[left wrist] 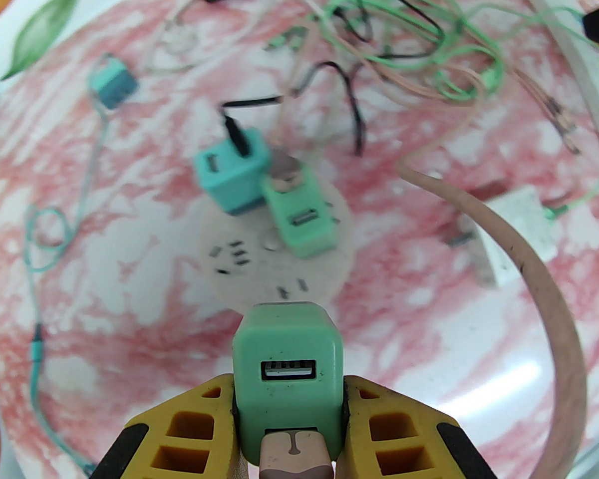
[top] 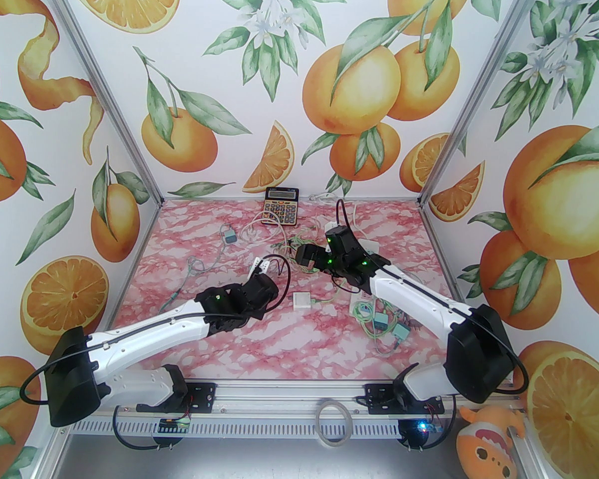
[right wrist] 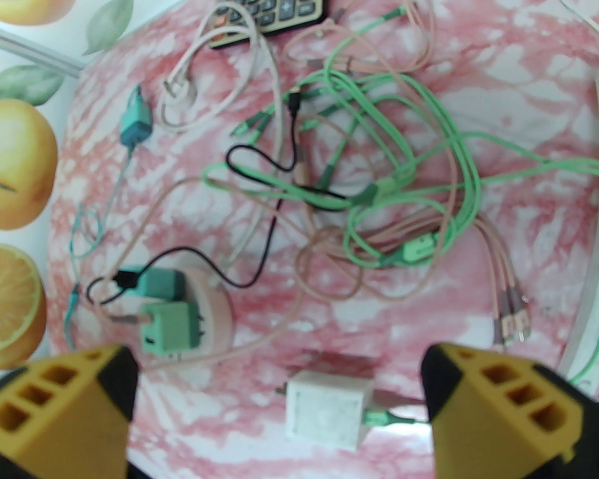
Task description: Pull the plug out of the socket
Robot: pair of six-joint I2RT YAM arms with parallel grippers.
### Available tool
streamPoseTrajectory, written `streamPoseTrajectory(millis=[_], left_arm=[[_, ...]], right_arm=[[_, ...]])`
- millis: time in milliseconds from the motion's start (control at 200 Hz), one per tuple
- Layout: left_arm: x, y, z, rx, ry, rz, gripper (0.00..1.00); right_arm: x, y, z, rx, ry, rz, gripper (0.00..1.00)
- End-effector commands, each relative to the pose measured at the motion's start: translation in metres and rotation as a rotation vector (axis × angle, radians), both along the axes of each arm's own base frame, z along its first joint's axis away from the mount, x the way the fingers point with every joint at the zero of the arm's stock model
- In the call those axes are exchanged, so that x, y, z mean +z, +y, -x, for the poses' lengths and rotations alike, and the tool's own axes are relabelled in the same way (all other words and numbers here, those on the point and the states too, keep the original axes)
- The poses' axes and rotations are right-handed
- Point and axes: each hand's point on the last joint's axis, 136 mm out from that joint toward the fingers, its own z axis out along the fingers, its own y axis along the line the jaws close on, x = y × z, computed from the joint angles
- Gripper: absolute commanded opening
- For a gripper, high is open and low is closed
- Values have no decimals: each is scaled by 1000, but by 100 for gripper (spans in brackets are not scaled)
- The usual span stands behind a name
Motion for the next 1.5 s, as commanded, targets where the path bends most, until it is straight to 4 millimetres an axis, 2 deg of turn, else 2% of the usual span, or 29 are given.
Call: streamPoseTrajectory(millis=[0, 120, 340, 455, 555, 636, 716, 756, 831, 931, 1001, 1131, 1326, 1496], left_arm=[[-27, 9, 17, 3, -23, -253, 6], [-43, 4, 26, -16, -8, -362, 5], [-64, -7, 36, -42, 36, -372, 8], [-76, -10, 40, -59, 60, -397, 18], [-84, -17, 43, -83, 84, -397, 21], [-92, -23, 47, -110, 116, -381, 32], [-93, -29, 48, -127, 130, -359, 54], [-91, -32, 49, -136, 135, -346, 66], [-83, -36, 49, -148, 133, -316, 79], [-72, -43, 50, -170, 133, -263, 91], [-62, -46, 50, -179, 138, -217, 96], [-36, -44, 45, -162, 131, -98, 96], [11, -21, 18, -72, 86, 125, 95], [24, 14, -10, 60, 80, 314, 91]], right_arm=[[2, 0, -5, -22, -5, -11, 100], [1, -1, -3, -27, 3, -15, 100], [1, -3, -1, -30, 7, -15, 100], [-1, -4, 1, -32, 11, -14, 100], [-2, -5, 2, -33, 15, -14, 100], [-2, -4, 2, -34, 15, -16, 100], [-2, -4, 3, -32, 17, -17, 100], [-3, -4, 3, -31, 19, -18, 100], [-5, -3, 3, -29, 25, -18, 100], [-6, -2, 3, -28, 28, -23, 100], [-6, 1, 2, -25, 30, -28, 100], [-9, 5, 2, -15, 40, -27, 100], [-17, 19, 3, 12, 70, -26, 100], [-21, 40, 7, 62, 82, 1, 100]])
